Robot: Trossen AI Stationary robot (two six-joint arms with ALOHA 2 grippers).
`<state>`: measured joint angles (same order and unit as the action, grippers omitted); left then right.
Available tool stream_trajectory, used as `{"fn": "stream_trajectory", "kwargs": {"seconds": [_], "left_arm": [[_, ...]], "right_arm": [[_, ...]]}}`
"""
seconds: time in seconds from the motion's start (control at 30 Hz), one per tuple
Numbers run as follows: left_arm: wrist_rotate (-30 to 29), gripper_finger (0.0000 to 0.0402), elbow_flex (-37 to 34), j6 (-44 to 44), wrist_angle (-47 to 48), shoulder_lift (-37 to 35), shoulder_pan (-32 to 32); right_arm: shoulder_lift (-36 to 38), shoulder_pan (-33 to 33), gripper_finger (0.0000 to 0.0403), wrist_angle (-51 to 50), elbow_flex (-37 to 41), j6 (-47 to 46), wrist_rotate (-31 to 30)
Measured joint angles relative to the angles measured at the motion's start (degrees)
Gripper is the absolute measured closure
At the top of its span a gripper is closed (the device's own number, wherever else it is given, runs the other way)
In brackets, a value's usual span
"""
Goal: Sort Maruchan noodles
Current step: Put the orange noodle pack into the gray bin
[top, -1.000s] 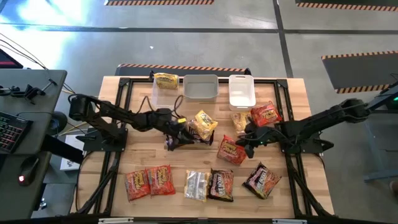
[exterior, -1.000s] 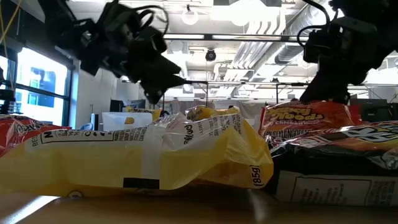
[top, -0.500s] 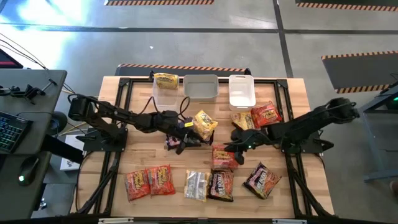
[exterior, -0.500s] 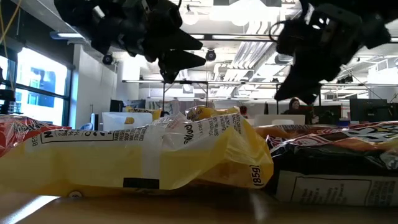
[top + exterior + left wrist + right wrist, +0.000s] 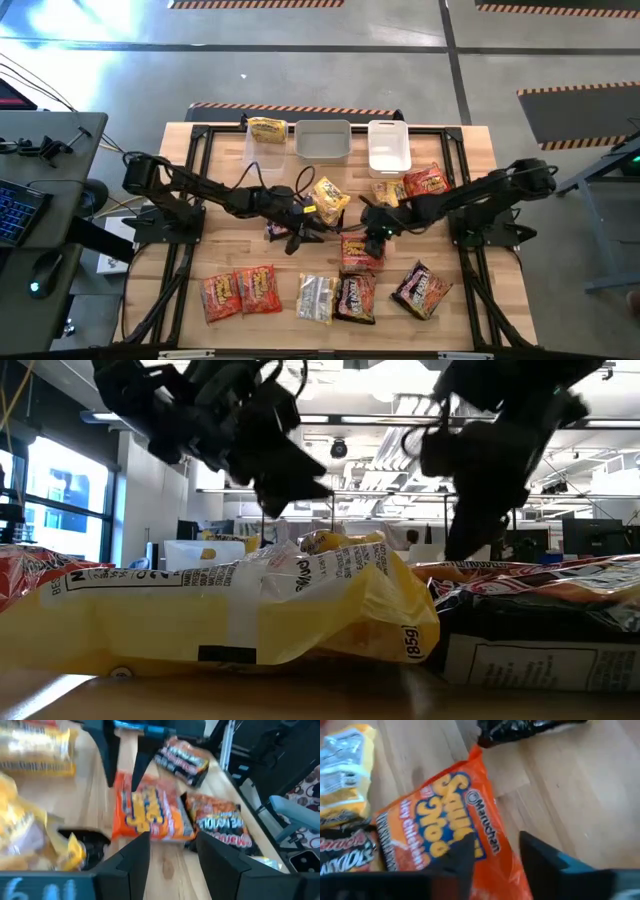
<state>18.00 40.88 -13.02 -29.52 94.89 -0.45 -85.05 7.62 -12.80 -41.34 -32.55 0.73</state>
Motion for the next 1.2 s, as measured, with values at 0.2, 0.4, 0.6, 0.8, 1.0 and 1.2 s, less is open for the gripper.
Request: {"fn": "stream_trajectory", "kwargs": {"seconds": [0.2,0.4,0.6,0.8,1.0,1.2], "left_arm": [[0.5,0.0256,0.1,-0.2,-1.8,2.0,-0.3],[1.0,0.0257,0.0,-1.3,-1.6,1.8,-0.5],[4.0,0.0257,0.0,-8.2,-1.3,3.4,-1.2],[4.1,0.0257,0.0,-13.5,-4.9,7.2,-3.2],[3.7,0.0255,0.0,-15.4,-7.4,10.8,-4.5],[2.4,0.0232,0.0,-15.4,-7.6,11.2,-4.5]], "right_arm": [[-4.5,-2.5,0.017,4.3,0.0,4.2,7.5],[-8.7,-2.9,0.0205,10.6,-0.1,5.9,14.3],[-9.8,-2.7,0.0328,14.4,-0.1,7.0,16.9],[-9.8,-2.5,0.0388,16.4,0.0,10.1,15.5],[-9.8,0.3,0.04,16.7,-2.2,15.9,9.1],[-9.8,4.4,0.0402,16.5,-4.9,21.0,1.8]]}}
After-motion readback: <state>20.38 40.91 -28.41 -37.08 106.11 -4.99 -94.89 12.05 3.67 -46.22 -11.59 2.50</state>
